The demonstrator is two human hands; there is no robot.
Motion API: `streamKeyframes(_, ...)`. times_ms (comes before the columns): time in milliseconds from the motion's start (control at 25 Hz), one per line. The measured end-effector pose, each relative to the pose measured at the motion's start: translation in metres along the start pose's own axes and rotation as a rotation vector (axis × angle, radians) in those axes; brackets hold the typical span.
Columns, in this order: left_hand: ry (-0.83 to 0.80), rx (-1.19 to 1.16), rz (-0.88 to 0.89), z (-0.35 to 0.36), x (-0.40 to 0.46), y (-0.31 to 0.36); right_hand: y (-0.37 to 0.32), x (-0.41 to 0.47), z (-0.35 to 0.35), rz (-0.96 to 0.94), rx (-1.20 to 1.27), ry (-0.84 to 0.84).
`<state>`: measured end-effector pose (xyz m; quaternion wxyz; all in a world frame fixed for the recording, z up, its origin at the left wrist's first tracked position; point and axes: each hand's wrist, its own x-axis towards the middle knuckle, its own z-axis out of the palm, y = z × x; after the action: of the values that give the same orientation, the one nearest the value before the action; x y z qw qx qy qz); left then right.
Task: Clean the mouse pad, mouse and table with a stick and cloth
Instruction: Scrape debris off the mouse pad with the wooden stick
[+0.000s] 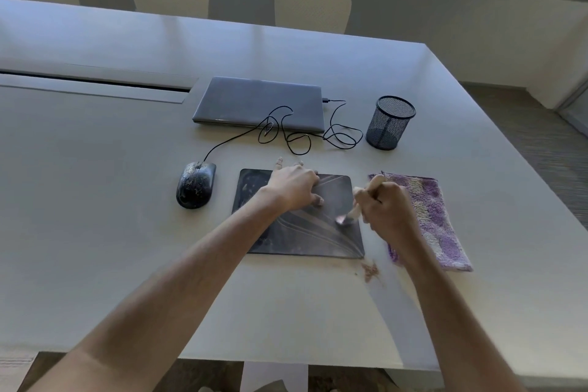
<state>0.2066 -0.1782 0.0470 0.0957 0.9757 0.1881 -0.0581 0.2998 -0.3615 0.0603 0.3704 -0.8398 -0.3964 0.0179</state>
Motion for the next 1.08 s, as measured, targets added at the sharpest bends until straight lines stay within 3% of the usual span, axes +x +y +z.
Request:
streamKeyframes(200,0.002,0.005,-0.034,-0.002,0.000,0.005,-0.013,-0.001,-0.004,-0.078,0.189,0.011)
streamKeyframes(320,0.008,0.002,-0.054,-0.002,-0.001,0.006,-0.010,-0.015,0.011,-0.159,0.195,-0.092)
streamKeyframes(440,-0.005,0.012,-0.060,-0.001,-0.002,0.005,0.016,-0.036,0.002,-0.110,0.289,-0.218)
streamKeyframes(560,-0.020,0.031,-0.059,-0.001,-0.001,0.007,0.037,-0.038,-0.029,-0.014,0.389,-0.192)
streamKeyframes(640,-0.018,0.036,-0.067,-0.002,-0.001,0.009,0.035,-0.033,-0.035,-0.064,0.398,-0.161)
streamKeyframes(800,-0.012,0.041,-0.071,-0.004,-0.003,0.010,0.017,-0.036,-0.011,-0.123,0.429,-0.286)
streamKeyframes(920,-0.012,0.036,-0.071,-0.004,-0.005,0.010,0.032,-0.027,-0.016,-0.047,0.391,-0.175)
streamKeyframes(1080,-0.014,0.035,-0.078,-0.006,-0.005,0.013,0.033,0.006,-0.017,-0.086,0.319,0.060)
